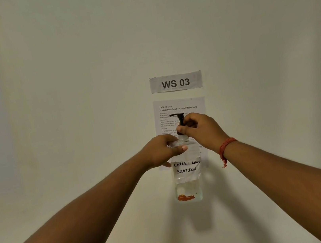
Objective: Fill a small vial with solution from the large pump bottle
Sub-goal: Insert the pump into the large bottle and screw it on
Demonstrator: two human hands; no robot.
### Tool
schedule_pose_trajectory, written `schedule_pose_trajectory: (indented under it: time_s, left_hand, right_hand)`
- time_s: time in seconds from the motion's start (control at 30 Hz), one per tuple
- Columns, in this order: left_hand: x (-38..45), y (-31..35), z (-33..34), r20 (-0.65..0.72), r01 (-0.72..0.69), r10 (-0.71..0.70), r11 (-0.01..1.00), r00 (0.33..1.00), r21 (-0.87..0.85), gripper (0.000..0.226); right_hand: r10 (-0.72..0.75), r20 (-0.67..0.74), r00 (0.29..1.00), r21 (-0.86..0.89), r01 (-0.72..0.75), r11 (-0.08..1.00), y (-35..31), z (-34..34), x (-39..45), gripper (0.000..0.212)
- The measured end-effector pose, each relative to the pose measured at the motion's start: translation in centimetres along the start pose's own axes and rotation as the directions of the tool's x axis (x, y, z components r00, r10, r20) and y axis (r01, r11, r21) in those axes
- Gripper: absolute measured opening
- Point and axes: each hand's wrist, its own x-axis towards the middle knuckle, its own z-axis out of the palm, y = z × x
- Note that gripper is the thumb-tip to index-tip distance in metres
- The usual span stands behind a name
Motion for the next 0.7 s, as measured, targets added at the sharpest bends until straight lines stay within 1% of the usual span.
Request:
schedule_pose_trajectory:
  time_s: [0.27, 0.43, 0.53, 0.67, 0.7]
  left_hand:
    - [0.2, -0.5, 0.2, -0.008, -0.011, 0.011, 1.000, 1.000, 0.007, 0.050]
    - [0.2, -0.9, 0.4, -0.009, -0.011, 0.011, 1.000, 1.000, -0.001, 0.051]
    - [0.2, -1.0, 0.4, 0.003, -0.004, 0.004, 1.000, 1.000, 0.007, 0.054]
    - [0.2, -1.1, 0.4, 0.010, 0.008, -0.008, 1.000, 1.000, 0.015, 0.056]
    - [0.2, -1.1, 0.4, 0.014, 0.007, -0.007, 1.000, 1.000, 0.013, 0.055]
  right_hand:
    - [0.016, 0.001, 1.000, 0.003, -0.016, 1.000, 0.6, 0.4, -0.4, 0.017]
    - [0.029, 0.014, 0.999, 0.004, -0.029, 1.000, 0.8, 0.6, -0.5, 0.029]
    - [0.047, 0.054, 0.997, 0.013, -0.048, 0.999, 0.9, 0.7, -0.6, 0.033]
    - [0.036, 0.117, 0.992, 0.178, -0.057, 0.982, 0.8, 0.2, -1.0, 0.041]
    - [0.028, 0.123, 0.992, 0.215, -0.054, 0.975, 0.9, 0.1, -1.1, 0.037]
